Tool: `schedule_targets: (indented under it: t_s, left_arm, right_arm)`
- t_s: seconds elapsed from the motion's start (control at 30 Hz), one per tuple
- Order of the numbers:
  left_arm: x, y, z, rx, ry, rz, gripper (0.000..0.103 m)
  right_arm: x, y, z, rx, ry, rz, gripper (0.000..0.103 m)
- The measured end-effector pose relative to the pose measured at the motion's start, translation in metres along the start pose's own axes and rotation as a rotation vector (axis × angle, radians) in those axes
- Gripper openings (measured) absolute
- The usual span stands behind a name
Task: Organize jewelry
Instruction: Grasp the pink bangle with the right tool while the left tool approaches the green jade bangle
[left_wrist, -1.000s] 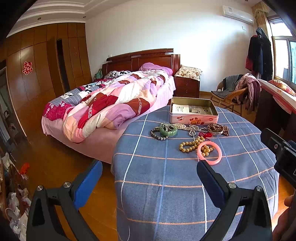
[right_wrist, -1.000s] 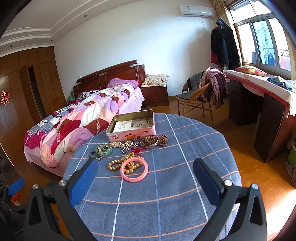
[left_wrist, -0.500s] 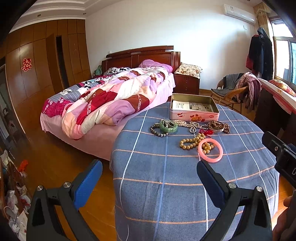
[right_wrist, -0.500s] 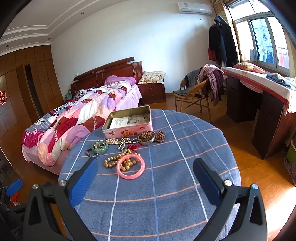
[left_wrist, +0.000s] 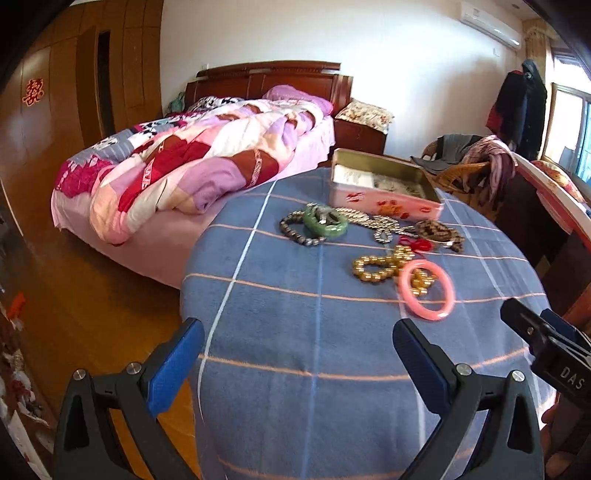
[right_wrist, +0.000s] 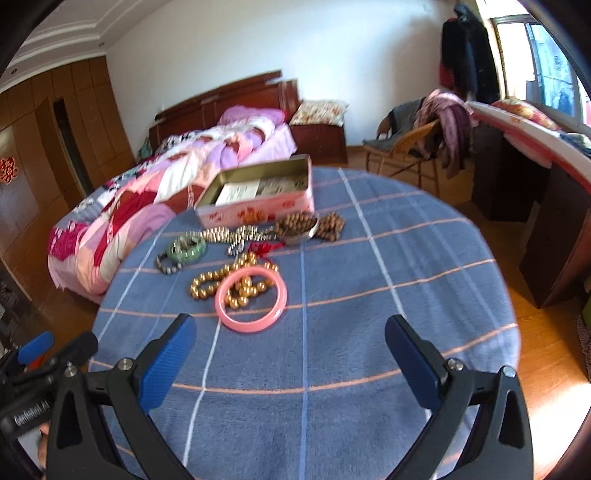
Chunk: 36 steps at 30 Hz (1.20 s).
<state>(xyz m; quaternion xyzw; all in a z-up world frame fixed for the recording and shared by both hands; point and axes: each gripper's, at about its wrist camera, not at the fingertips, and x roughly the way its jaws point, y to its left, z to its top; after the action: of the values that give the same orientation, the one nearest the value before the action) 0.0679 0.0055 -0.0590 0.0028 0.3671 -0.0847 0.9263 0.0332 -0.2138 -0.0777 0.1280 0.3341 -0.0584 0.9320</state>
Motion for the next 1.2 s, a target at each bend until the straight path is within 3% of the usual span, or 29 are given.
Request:
schedule_targets:
  t_s: [0.2, 0.4, 0.53, 0.73, 0.8, 0.83, 0.9, 1.0, 1.07, 1.2]
  left_arm:
    - [0.038, 0.010, 0.011, -0.014, 0.055, 0.032, 0.102]
    - [0.063, 0.014, 0.022, -0.018, 0.077, 0.044, 0.102]
    - [0.074, 0.016, 0.031, -0.016, 0.091, 0.047, 0.102]
    - [0.090, 0.016, 0.043, -0.012, 0.105, 0.053, 0.102]
    - [0.095, 0.017, 0.047, -0.014, 0.108, 0.052, 0.102]
    - [0.097, 0.017, 0.050, -0.015, 0.110, 0.053, 0.102]
    - [0.102, 0.017, 0.055, -0.017, 0.113, 0.048, 0.102]
    - [0.107, 0.015, 0.067, -0.008, 0.100, 0.042, 0.102]
    - [0.109, 0.014, 0.075, 0.002, 0.078, 0.040, 0.102]
    - [0.124, 0.015, 0.098, 0.009, 0.051, 0.068, 0.102]
  right_arm:
    - [0.038, 0.002, 0.007, -0.029, 0.095, 0.075, 0.103]
    - [0.070, 0.013, 0.016, -0.078, 0.148, 0.077, 0.103]
    - [0.096, 0.028, 0.020, -0.148, 0.233, 0.069, 0.103]
    - [0.107, 0.039, 0.018, -0.234, 0.281, 0.046, 0.103]
    - [0.106, 0.041, 0.016, -0.270, 0.284, 0.028, 0.102]
    - [0.106, 0.043, 0.015, -0.296, 0.278, 0.005, 0.091]
    - [0.104, 0.042, 0.015, -0.320, 0.273, 0.009, 0.084]
    - [0.101, 0.030, 0.021, -0.265, 0.262, 0.059, 0.083]
    - [0.091, 0.020, 0.026, -0.206, 0.219, 0.115, 0.083]
    - [0.070, 0.005, 0.042, -0.135, 0.112, 0.125, 0.083]
